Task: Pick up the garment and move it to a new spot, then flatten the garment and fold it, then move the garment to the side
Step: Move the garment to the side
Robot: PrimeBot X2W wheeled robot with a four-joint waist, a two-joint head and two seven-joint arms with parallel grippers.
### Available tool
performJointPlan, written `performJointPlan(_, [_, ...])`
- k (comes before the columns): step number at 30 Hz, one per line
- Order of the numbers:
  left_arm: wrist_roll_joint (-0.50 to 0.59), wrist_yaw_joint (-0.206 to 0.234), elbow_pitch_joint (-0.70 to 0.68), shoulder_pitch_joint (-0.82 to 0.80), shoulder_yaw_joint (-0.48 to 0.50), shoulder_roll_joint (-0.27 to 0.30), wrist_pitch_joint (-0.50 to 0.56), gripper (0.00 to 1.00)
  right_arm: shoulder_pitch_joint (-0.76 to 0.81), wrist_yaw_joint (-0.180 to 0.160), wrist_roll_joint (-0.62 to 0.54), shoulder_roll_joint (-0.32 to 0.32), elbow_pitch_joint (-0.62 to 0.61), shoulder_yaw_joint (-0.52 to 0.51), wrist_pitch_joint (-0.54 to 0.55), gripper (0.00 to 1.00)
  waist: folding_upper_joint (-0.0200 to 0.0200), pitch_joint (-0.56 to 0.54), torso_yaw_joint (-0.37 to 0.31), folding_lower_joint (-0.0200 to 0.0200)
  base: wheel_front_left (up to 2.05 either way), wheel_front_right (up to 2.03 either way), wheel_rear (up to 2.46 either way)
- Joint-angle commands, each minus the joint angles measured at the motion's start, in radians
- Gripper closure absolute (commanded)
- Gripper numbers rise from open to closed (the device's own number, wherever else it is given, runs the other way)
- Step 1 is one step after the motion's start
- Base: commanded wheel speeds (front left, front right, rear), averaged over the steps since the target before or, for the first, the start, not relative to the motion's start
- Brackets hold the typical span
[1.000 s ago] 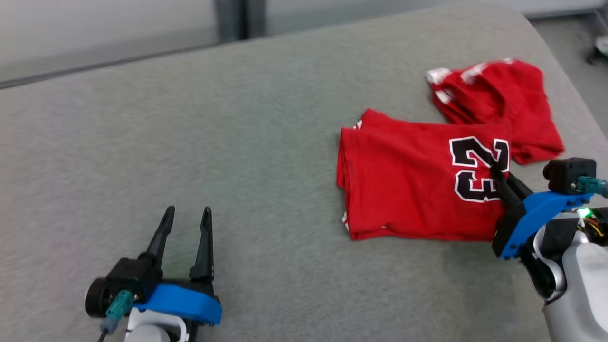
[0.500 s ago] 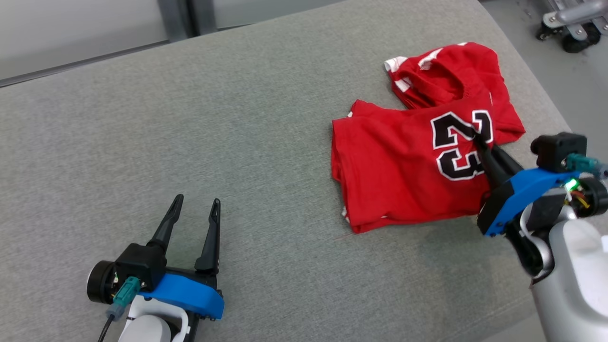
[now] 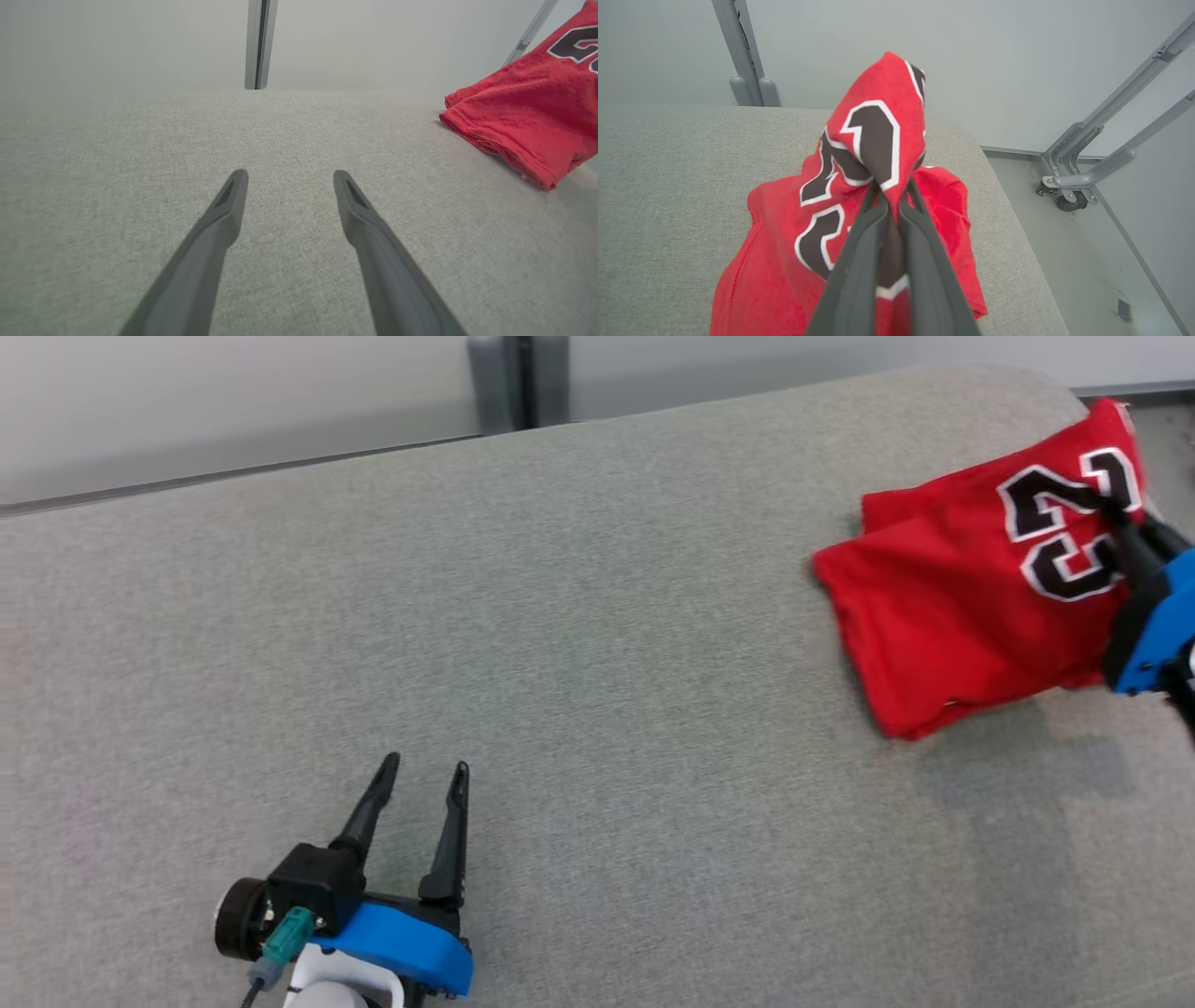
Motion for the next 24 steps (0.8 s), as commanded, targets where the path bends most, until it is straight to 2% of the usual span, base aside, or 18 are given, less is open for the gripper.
performJointPlan(1, [0.005,-0.006,0.005,0.002,-0.008,-0.004,-0.008,0.00,-0.021,0.000,-0.006,-0.050,0.019,-0.022,0.015,1.00,-0.0001,0.007,0.026,0.0001,0.00,0.00,0.00])
performJointPlan(8, [0.006,-0.005,0.001,0.002,-0.020,-0.002,-0.015,0.00,-0.031,0.000,-0.023,-0.167,0.065,-0.097,0.054,1.00,-0.0001,0.019,0.067,0.0001,0.00,0.00,0.00])
performJointPlan(9, [0.007,-0.005,0.000,0.001,-0.021,0.000,-0.015,0.00,-0.035,0.000,-0.029,-0.176,0.073,-0.104,0.051,0.90,-0.0001,0.025,0.070,0.0001,0.00,0.00,0.00])
performJointPlan(11, [0.008,-0.004,-0.002,-0.004,-0.024,0.003,-0.013,0.00,-0.048,0.000,-0.046,-0.176,0.092,-0.131,0.039,0.56,-0.0001,0.034,0.072,0.0001,0.00,0.00,0.00])
performJointPlan(12, [0.009,-0.004,-0.003,-0.007,-0.026,0.005,-0.010,0.00,-0.051,0.000,-0.062,-0.172,0.103,-0.143,0.027,0.00,-0.0001,0.039,0.072,0.0001,0.00,0.00,0.00])
performJointPlan(18, [0.008,-0.002,-0.011,-0.016,-0.029,0.014,-0.001,0.00,-0.070,0.000,-0.133,-0.119,0.145,-0.165,-0.057,0.00,-0.0001,0.051,0.072,0.0001,0.00,0.00,0.00])
performJointPlan(24, [0.000,0.009,-0.019,-0.012,-0.020,0.025,0.005,0.00,-0.089,0.000,-0.144,-0.058,0.172,-0.100,-0.124,0.00,-0.0001,0.043,0.062,0.0001,0.00,0.00,0.00])
